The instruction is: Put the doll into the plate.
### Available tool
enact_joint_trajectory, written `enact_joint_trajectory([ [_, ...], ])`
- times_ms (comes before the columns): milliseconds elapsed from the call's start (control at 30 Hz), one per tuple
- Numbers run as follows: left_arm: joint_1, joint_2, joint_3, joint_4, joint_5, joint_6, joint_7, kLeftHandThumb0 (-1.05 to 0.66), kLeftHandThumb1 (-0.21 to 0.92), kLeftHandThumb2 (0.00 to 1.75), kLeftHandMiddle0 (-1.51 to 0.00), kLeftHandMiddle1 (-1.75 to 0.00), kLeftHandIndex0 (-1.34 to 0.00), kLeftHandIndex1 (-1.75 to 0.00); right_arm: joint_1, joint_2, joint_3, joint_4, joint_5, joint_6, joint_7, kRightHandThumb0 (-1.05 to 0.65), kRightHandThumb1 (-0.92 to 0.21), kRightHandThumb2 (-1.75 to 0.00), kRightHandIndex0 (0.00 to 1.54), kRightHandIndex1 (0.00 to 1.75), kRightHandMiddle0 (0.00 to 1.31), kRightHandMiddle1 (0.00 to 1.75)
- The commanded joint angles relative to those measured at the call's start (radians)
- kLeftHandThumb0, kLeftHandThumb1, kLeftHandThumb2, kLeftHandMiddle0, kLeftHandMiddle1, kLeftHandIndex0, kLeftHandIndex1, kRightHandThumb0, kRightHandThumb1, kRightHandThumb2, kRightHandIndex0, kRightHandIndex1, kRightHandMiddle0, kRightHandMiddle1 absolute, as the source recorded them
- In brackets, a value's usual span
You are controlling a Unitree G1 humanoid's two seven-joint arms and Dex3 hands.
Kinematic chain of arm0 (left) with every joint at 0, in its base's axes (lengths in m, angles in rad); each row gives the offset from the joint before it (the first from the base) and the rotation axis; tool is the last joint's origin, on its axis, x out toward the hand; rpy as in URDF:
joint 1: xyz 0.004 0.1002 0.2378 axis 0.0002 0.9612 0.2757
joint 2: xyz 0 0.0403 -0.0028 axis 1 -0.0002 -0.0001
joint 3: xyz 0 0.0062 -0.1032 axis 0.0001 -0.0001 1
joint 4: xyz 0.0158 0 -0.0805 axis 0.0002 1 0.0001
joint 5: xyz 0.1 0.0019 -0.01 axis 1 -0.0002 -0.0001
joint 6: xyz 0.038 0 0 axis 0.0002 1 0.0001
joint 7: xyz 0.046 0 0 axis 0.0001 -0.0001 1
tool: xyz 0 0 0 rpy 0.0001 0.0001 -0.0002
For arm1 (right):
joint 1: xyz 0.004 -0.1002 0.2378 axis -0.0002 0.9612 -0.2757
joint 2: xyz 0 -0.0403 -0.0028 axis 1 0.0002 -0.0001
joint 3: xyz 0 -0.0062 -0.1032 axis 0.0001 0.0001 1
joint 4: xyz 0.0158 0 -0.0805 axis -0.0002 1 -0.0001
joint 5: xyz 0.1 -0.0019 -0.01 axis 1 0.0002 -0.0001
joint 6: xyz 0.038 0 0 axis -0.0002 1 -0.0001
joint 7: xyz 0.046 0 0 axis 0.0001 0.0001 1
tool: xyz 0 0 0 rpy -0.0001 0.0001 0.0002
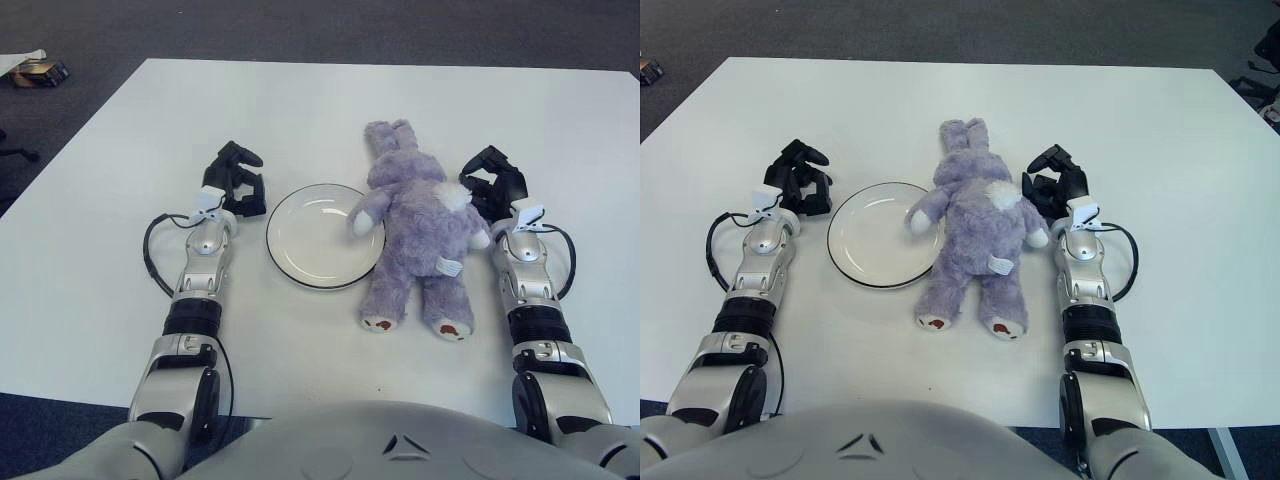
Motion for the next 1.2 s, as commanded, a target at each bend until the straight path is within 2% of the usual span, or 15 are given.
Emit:
enact_joint_trajectory([
  [0,0.061,-0.008,0.002,0.04,-0.004,-0.014,-0.006,-0.01,0.27,1.38,-0.53,-1.75,-0.52,-1.75,0.043,0.015,0.005,0.038,-0.001,0.008,0.005,-0.45,-0.43,-1.18,1.13,1.75,0.53,1.75],
  [333,0.064,-0.011,0.0,0.049,0.003,-0.033,0.003,-0.01,0.25,1.41,-0.55,-1.75,-0.54,-1.75,0.045,0.024,-0.02,0.024,-0.001,-0.018,-0.047,-0.45,-0.41,-1.2,1.08,1.75,0.54,1.75],
  [467,0.062,-0.012,0.0,0.054,0.007,-0.034,0.01,-0.01,0.24,1.42,-0.56,-1.75,-0.55,-1.75,0.013,0.001,-0.062,0.073,0.013,-0.039,-0.075,-0.45,-0.4,-1.21,1.09,1.75,0.55,1.75],
  [667,0.065,-0.014,0.001,0.056,0.007,-0.033,0.013,-0.01,0.23,1.42,-0.56,-1.75,-0.55,-1.75,-0.007,0.003,-0.108,0.08,0.001,-0.051,-0.169,-0.46,-0.4,-1.22,1.08,1.75,0.55,1.75],
  [833,0.061,-0.014,0.003,0.066,0.008,-0.033,0.019,-0.01,0.23,1.43,-0.56,-1.75,-0.55,-1.75,-0.012,0.001,-0.145,0.013,0.005,-0.009,-0.234,-0.46,-0.39,-1.23,1.07,1.75,0.56,1.75],
  [900,0.059,-0.014,0.003,0.068,0.009,-0.033,0.022,-0.01,0.15,1.5,-0.7,-1.75,-0.58,-1.69,-0.008,0.0,-0.154,-0.018,0.009,0.01,-0.246,-0.46,-0.38,-1.23,1.06,1.75,0.56,1.75],
  [967,0.058,-0.014,0.002,0.07,0.009,-0.031,0.023,-0.01,0.1,1.55,-0.77,-1.75,-0.6,-1.66,-0.002,-0.003,-0.161,-0.053,0.012,0.032,-0.252,-0.46,-0.38,-1.23,1.05,1.75,0.56,1.75],
  [1067,0.053,-0.013,0.002,0.073,0.009,-0.027,0.024,-0.01,0.16,1.49,-0.65,-1.75,-0.59,-1.72,0.016,-0.021,-0.178,-0.147,0.004,0.076,-0.262,-0.45,-0.4,-1.21,1.02,1.75,0.55,1.75],
  [1167,0.05,-0.013,0.002,0.077,0.009,-0.028,0.026,-0.01,0.19,1.47,-0.61,-1.75,-0.58,-1.74,0.029,-0.037,-0.188,-0.206,-0.016,0.094,-0.269,-0.45,-0.41,-1.19,0.99,1.75,0.54,1.75],
])
